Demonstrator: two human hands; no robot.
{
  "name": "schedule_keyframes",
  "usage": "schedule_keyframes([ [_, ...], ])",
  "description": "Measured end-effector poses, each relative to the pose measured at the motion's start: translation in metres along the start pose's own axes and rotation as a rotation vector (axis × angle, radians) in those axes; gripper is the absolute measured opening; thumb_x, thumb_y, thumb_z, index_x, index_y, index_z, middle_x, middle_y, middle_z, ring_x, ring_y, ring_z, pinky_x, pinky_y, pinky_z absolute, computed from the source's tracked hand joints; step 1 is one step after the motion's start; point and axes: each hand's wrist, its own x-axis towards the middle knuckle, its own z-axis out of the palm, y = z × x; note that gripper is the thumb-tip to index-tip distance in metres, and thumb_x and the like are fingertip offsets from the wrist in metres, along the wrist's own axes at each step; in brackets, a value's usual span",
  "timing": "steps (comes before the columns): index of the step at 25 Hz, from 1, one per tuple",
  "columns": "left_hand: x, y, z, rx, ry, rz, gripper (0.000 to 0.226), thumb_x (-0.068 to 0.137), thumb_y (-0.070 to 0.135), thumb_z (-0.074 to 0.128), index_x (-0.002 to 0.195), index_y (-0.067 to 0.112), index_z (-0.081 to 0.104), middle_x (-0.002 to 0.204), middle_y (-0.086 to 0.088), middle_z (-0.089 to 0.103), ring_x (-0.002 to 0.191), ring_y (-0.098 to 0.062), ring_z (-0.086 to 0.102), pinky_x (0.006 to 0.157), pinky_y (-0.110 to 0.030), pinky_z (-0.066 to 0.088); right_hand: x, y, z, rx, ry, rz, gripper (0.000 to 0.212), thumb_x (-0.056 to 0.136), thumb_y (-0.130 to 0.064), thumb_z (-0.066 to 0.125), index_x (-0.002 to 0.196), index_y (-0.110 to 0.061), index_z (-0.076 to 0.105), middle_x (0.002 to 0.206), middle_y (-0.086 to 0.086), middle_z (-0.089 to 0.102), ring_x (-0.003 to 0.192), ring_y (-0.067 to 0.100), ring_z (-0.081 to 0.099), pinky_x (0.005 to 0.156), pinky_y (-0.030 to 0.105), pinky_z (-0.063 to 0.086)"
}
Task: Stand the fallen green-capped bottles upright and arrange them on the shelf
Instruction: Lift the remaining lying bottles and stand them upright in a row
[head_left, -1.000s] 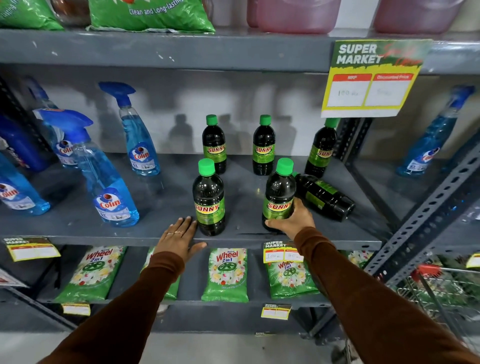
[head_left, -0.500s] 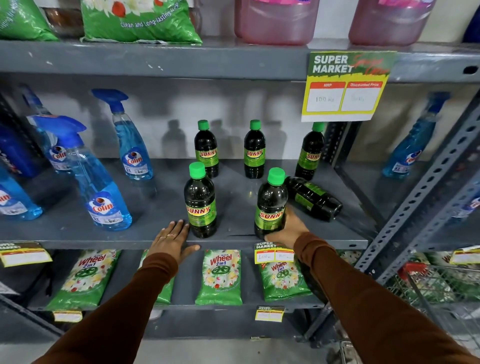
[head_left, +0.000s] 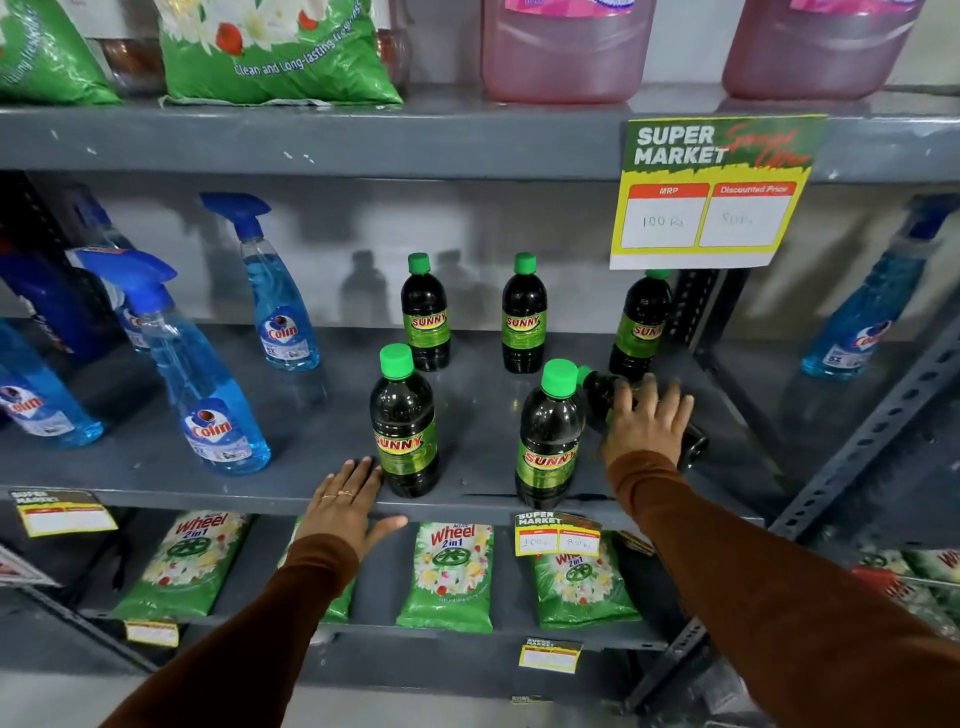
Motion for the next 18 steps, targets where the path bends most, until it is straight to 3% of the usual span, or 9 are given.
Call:
schedule_keyframes([
  [1, 0.000, -0.001, 0.002, -0.002, 0.014, -0.006, 0.121, 0.056, 0.087, -0.013, 0.135, 0.008, 0.033, 0.146, -0.014, 0.034, 0.137, -0.030, 0.028, 0.113, -0.045, 0.021, 0.002, 0.003, 0.001, -0.015, -0.032, 0.045, 0.048, 0.084, -0.012, 0.052, 0.130, -0.006, 0.040, 0.141, 0.030, 0.036, 0.132, 0.052, 0.022, 0.111, 0.060, 0.007],
  [3, 0.000, -0.001, 0.005, 0.007, 0.017, -0.030, 0.111, 0.066, 0.084, -0.004, 0.130, 0.006, 0.043, 0.139, -0.016, 0.045, 0.130, -0.033, 0.038, 0.108, -0.048, 0.028, 0.002, 0.010, 0.008, -0.051, -0.058, 0.057, 0.043, 0.084, -0.012, 0.036, 0.125, -0.003, 0.046, 0.126, 0.037, 0.048, 0.115, 0.055, 0.043, 0.101, 0.065, 0.028],
  [5, 0.001, -0.001, 0.006, 0.030, -0.006, -0.056, 0.102, 0.073, 0.080, 0.001, 0.124, 0.006, 0.050, 0.132, -0.016, 0.053, 0.124, -0.034, 0.047, 0.103, -0.050, 0.036, 0.001, 0.011, 0.010, -0.009, -0.102, 0.081, 0.039, 0.078, -0.011, 0.040, 0.114, -0.006, 0.055, 0.101, 0.034, 0.062, 0.087, 0.048, 0.058, 0.082, 0.060, 0.047],
  [7, 0.002, -0.001, 0.005, 0.036, -0.020, -0.064, 0.096, 0.077, 0.076, 0.005, 0.119, 0.005, 0.055, 0.125, -0.017, 0.059, 0.117, -0.035, 0.054, 0.096, -0.051, 0.042, 0.007, 0.011, 0.015, 0.026, -0.072, 0.045, 0.040, 0.075, -0.011, 0.045, 0.113, -0.010, 0.055, 0.093, 0.029, 0.064, 0.079, 0.044, 0.059, 0.077, 0.055, 0.050],
  [9, 0.003, -0.002, 0.007, 0.035, -0.022, -0.075, 0.094, 0.078, 0.075, 0.008, 0.116, 0.005, 0.057, 0.121, -0.018, 0.062, 0.113, -0.036, 0.057, 0.093, -0.052, 0.045, 0.005, 0.015, 0.009, 0.074, 0.004, 0.051, 0.045, 0.075, -0.013, 0.046, 0.120, -0.009, 0.051, 0.102, 0.031, 0.060, 0.089, 0.048, 0.056, 0.083, 0.059, 0.044],
  [12, 0.003, -0.002, 0.008, 0.035, -0.008, -0.085, 0.092, 0.079, 0.074, 0.008, 0.114, 0.005, 0.058, 0.119, -0.018, 0.063, 0.110, -0.036, 0.058, 0.091, -0.053, 0.046, 0.013, 0.011, 0.006, 0.392, 0.131, 0.173, 0.071, 0.074, -0.012, 0.069, 0.136, -0.009, 0.033, 0.127, 0.033, 0.044, 0.112, 0.051, 0.041, 0.096, 0.060, 0.032],
  [15, 0.002, -0.001, 0.009, 0.035, 0.017, -0.071, 0.096, 0.077, 0.076, 0.006, 0.117, 0.004, 0.056, 0.123, -0.018, 0.060, 0.115, -0.036, 0.055, 0.095, -0.052, 0.043, 0.007, 0.007, 0.002, 0.773, 0.235, 0.283, 0.080, 0.078, -0.010, 0.067, 0.141, -0.002, 0.017, 0.139, 0.033, 0.029, 0.123, 0.048, 0.030, 0.104, 0.053, 0.027],
  [18, 0.002, -0.001, 0.009, 0.028, 0.068, -0.060, 0.104, 0.072, 0.080, 0.001, 0.122, 0.004, 0.051, 0.131, -0.017, 0.054, 0.123, -0.035, 0.047, 0.103, -0.050, 0.036, -0.003, 0.016, 0.011, 0.946, 0.292, 0.288, 0.082, 0.076, -0.003, 0.065, 0.140, 0.001, 0.015, 0.140, 0.031, 0.029, 0.130, 0.043, 0.026, 0.111, 0.047, 0.020],
])
